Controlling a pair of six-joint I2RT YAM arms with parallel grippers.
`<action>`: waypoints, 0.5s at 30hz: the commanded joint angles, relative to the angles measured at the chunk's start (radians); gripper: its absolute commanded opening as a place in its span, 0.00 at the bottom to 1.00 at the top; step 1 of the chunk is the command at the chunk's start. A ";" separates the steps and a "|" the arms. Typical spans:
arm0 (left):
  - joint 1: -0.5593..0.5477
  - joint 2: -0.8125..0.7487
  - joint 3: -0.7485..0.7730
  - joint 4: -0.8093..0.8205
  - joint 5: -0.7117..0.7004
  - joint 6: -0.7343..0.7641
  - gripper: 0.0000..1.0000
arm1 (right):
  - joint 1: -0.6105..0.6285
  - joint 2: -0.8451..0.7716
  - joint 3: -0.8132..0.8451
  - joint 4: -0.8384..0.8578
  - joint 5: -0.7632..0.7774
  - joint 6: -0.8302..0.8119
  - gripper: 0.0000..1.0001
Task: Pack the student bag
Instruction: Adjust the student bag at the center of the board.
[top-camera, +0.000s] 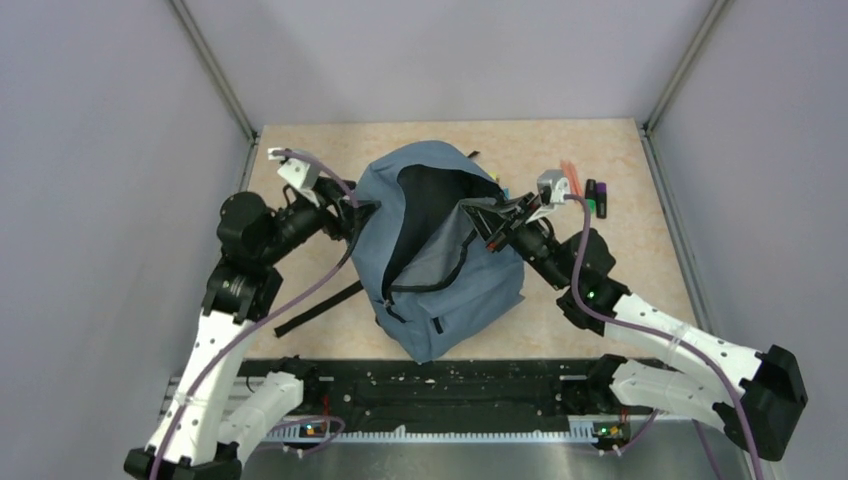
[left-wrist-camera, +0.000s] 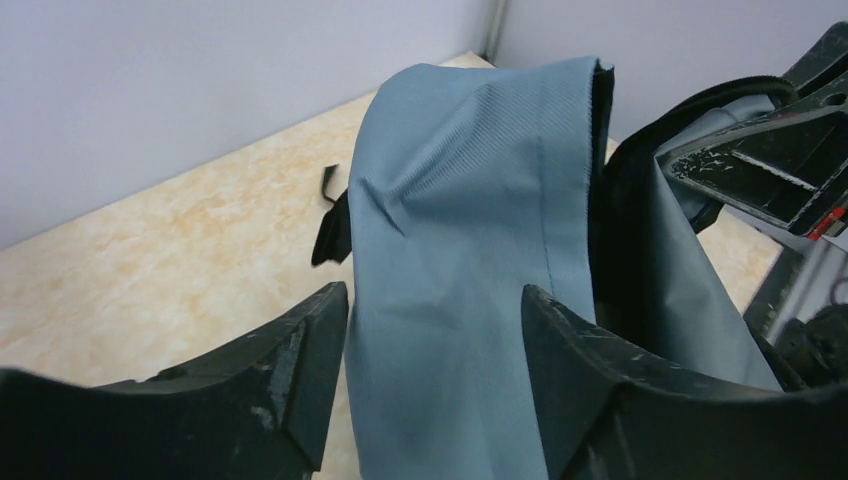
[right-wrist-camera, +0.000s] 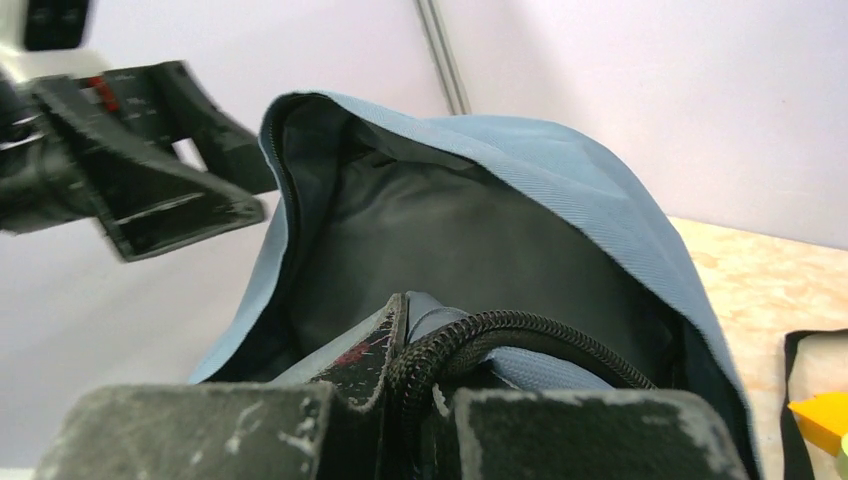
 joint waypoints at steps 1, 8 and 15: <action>-0.006 -0.158 -0.039 -0.058 -0.170 0.055 0.71 | 0.002 -0.020 0.016 0.002 0.101 -0.021 0.00; -0.006 -0.334 -0.026 -0.409 -0.159 -0.081 0.71 | 0.003 0.000 0.030 -0.006 0.108 -0.018 0.00; -0.005 -0.488 -0.243 -0.530 0.015 -0.360 0.70 | 0.011 0.000 0.041 -0.023 0.124 -0.025 0.00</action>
